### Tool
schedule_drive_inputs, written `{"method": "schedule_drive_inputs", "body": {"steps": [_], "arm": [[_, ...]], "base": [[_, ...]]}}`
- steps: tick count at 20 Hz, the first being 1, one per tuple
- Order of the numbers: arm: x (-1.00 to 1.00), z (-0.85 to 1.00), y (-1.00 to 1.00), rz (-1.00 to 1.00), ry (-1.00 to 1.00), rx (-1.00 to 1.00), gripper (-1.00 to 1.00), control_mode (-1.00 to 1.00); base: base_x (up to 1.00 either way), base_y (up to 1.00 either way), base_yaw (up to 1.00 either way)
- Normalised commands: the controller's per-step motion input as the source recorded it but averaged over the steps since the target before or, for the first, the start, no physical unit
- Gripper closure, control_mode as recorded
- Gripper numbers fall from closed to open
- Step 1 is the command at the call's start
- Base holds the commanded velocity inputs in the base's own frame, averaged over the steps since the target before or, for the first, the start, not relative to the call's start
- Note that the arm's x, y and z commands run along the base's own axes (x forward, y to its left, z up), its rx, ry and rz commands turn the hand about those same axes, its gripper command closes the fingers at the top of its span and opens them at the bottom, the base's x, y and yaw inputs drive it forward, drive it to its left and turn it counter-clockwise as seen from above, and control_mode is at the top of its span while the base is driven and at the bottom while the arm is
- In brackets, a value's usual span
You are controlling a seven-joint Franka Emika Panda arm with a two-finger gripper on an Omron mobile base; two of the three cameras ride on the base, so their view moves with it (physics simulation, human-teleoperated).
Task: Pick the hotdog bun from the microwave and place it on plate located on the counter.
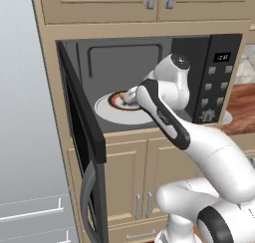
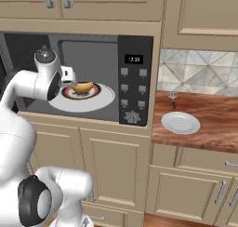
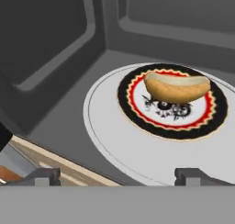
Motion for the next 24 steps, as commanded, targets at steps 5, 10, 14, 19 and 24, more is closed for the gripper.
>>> {"method": "schedule_drive_inputs", "body": {"steps": [5, 10, 14, 19, 24], "arm": [[0.83, -0.10, -0.19, 0.04, 0.00, 0.01, -1.00, -1.00], [0.47, -0.15, -0.27, 0.00, 0.00, 0.00, -1.00, -1.00], [0.45, -0.30, -0.03, 0.05, 0.00, 0.00, -1.00, -1.00], [0.27, -0.28, -0.02, 0.00, -0.01, -0.01, -1.00, -1.00], [0.05, 0.00, 0.00, -0.21, -0.01, 0.00, -1.00, -1.00]], "base": [[0.00, 0.00, 0.00], [0.00, 0.00, 0.00], [0.00, 0.00, 0.00], [0.00, 0.00, 0.00], [0.00, 0.00, 0.00]]}}
